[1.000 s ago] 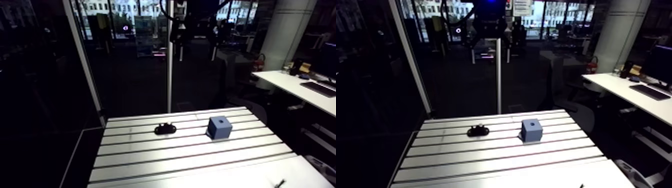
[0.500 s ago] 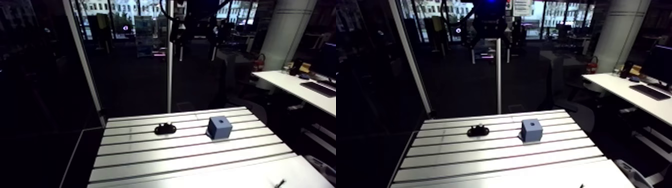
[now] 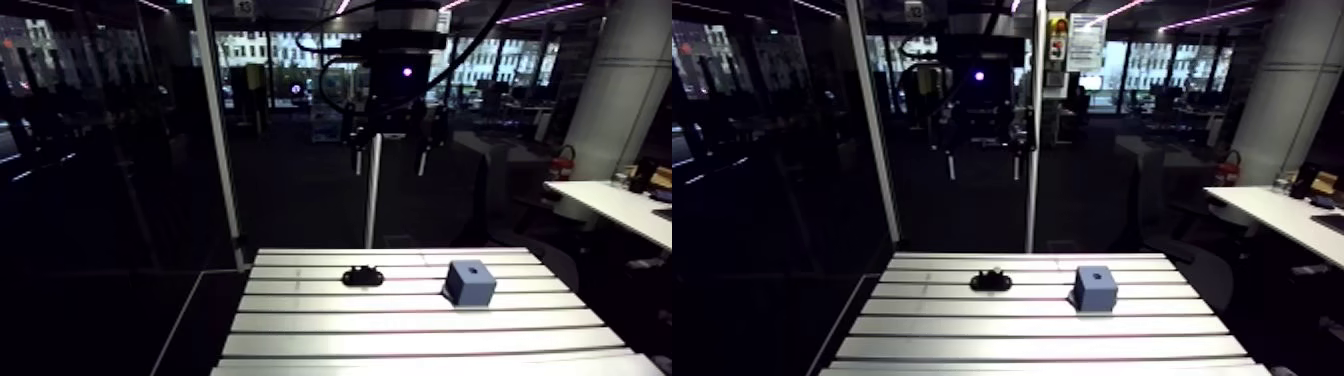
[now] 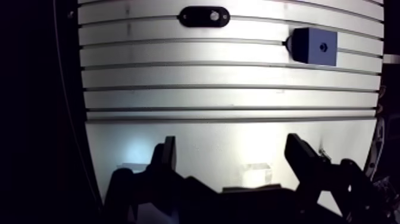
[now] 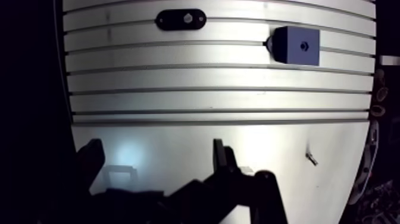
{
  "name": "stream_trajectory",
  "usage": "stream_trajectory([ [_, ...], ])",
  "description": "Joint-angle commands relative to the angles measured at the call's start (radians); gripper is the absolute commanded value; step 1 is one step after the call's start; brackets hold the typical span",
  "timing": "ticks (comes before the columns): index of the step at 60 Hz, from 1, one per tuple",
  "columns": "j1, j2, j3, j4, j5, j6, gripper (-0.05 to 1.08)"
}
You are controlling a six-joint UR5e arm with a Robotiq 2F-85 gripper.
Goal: Pick up the M10 bolt and insert it into the hex recess until seated.
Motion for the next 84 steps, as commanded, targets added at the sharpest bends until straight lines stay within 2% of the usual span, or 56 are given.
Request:
stream_trajectory([
  [1,-0.004,0.053,0.024,-0.101,-0.001,-0.035,0.0],
  [13,-0.016,0.107,0.086,-0.256,0.001,-0.064,0.0],
  [15,-0.015,0.133,0.11,-0.312,0.001,-0.08,0.0],
  [24,-0.016,0.195,0.137,-0.419,0.001,-0.088,0.0],
  [35,-0.015,0.219,0.16,-0.483,0.001,-0.087,0.0],
  [45,-0.016,0.261,0.196,-0.623,0.001,-0.099,0.0],
  [71,-0.013,0.312,0.216,-0.71,0.005,-0.09,0.01],
  [78,-0.013,0.332,0.227,-0.745,0.0,-0.09,0.01],
  [84,-0.013,0.338,0.236,-0.764,0.002,-0.093,0.01],
])
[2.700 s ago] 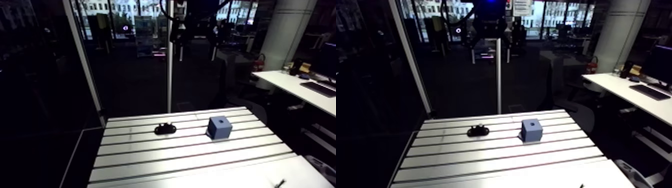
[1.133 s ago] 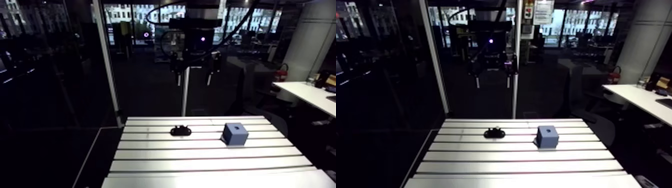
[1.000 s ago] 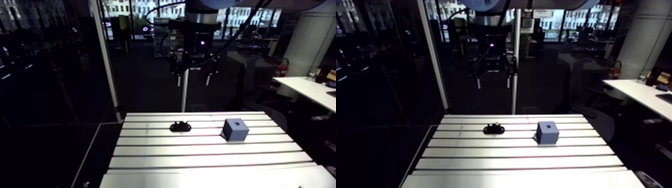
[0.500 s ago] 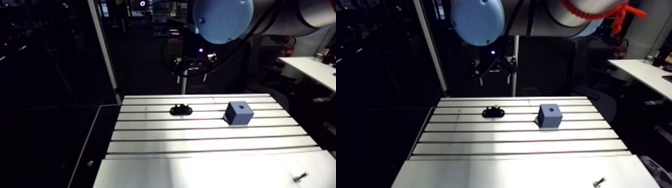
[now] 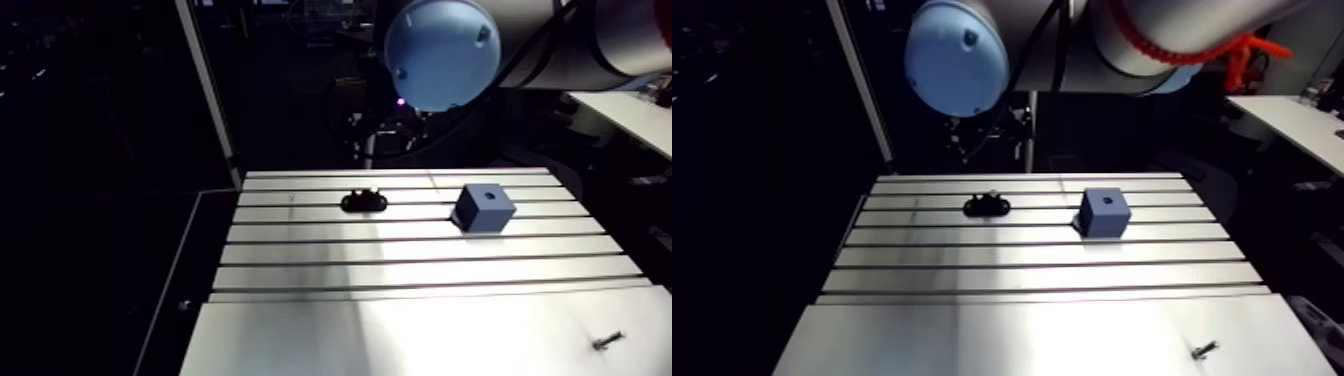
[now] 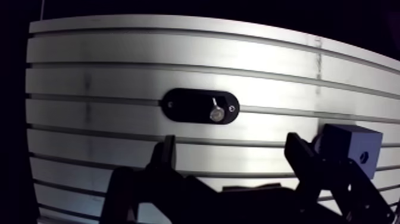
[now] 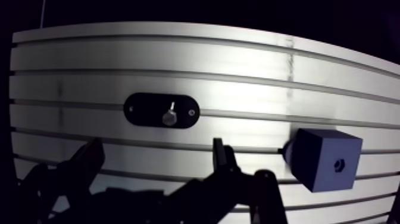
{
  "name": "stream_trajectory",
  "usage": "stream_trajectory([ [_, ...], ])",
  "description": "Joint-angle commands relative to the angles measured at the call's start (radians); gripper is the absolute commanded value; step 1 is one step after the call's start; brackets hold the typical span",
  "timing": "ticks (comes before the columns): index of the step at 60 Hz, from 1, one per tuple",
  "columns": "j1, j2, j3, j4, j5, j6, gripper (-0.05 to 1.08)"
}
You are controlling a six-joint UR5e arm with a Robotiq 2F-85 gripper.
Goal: Pick up the M10 bolt and insert it into the hex recess until seated.
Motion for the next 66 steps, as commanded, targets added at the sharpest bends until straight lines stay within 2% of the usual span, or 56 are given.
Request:
stream_trajectory([
  [1,0.0,0.023,0.019,-0.054,-0.001,-0.002,0.01],
  [12,-0.001,0.057,0.032,-0.106,0.002,-0.01,0.05],
  [16,-0.001,0.064,0.032,-0.114,0.004,-0.011,0.1],
  [18,-0.001,0.07,0.032,-0.116,0.004,-0.01,0.17],
  [26,-0.002,0.085,0.032,-0.119,0.001,-0.01,0.3],
  [36,-0.003,0.113,0.031,-0.128,-0.002,-0.011,0.4],
  [49,-0.009,0.137,0.035,-0.132,-0.001,-0.011,0.44],
  [66,-0.007,0.138,0.037,-0.132,-0.002,-0.01,0.46],
])
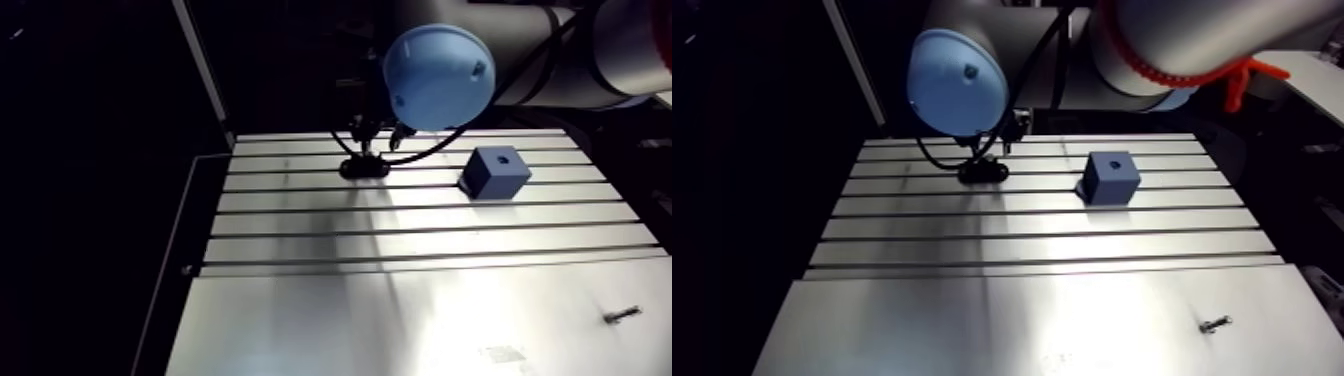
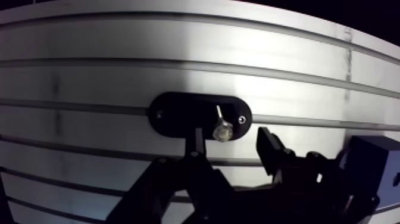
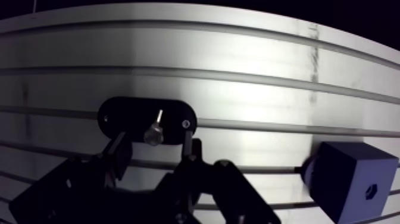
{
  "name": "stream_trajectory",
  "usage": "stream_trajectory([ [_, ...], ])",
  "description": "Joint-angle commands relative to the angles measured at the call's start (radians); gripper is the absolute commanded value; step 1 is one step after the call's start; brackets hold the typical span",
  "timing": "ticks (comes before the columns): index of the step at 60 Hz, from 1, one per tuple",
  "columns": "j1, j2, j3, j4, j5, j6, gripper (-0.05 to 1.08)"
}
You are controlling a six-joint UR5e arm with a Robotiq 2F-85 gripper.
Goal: Pick up the M10 bolt and insert it into the hex recess until seated.
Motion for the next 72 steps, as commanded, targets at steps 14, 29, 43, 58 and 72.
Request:
stream_trajectory([
  [14,0.0,0.003,0.001,-0.001,-0.001,0.0,0.47],
  [29,0.0,0.02,-0.003,-0.001,0.001,0.002,0.47],
  [43,0.006,0.022,-0.003,-0.001,0.001,0.002,0.48],
  [58,0.011,0.022,0.0,-0.021,0.001,0.002,0.49],
  [72,0.011,0.02,0.001,-0.022,-0.001,0.002,0.51],
])
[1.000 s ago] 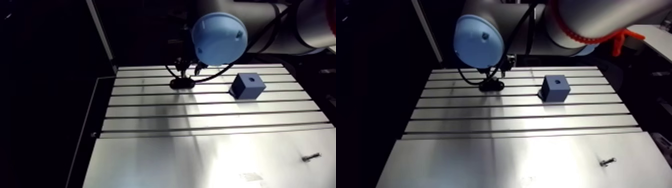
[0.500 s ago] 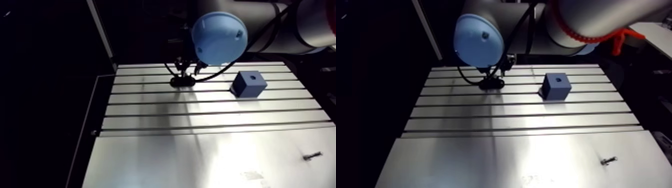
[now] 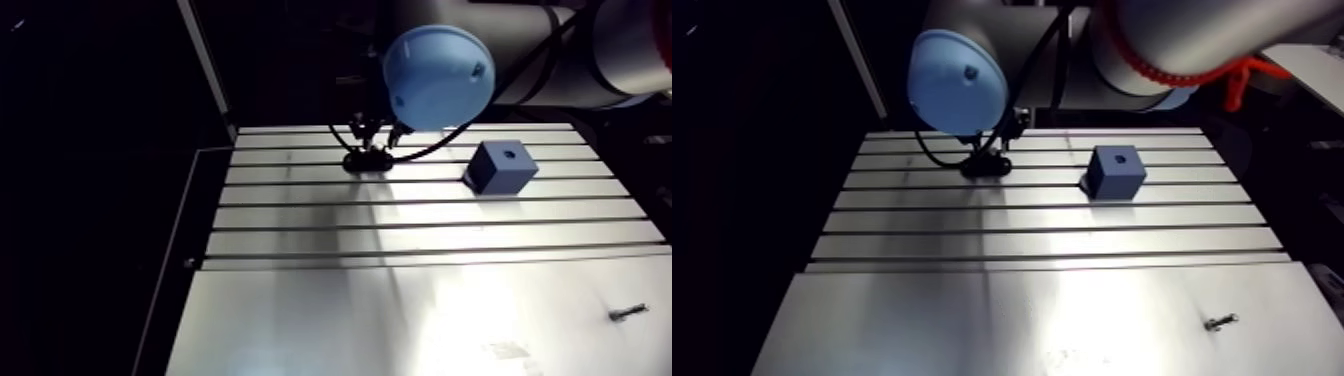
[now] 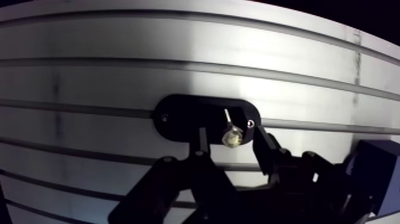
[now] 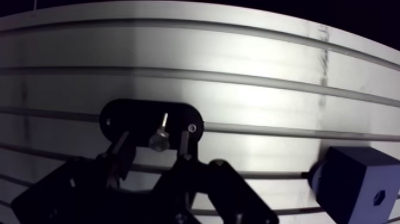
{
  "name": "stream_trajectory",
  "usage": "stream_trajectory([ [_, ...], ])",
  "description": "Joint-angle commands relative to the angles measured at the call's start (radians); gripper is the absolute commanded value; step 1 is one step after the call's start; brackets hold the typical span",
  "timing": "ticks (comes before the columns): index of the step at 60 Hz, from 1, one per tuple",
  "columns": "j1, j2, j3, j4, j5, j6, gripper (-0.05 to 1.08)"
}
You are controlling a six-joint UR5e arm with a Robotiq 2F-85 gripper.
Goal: Pick up the M10 bolt and insert it into the hex recess until seated.
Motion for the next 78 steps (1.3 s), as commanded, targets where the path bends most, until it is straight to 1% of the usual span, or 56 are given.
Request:
stream_trajectory([
  [1,0.001,-0.001,0.002,-0.002,-0.001,0.001,0.51],
  [41,-0.002,-0.001,0.01,-0.003,-0.004,0.0,0.56],
  [78,-0.005,-0.007,0.011,-0.005,-0.002,0.0,0.59],
])
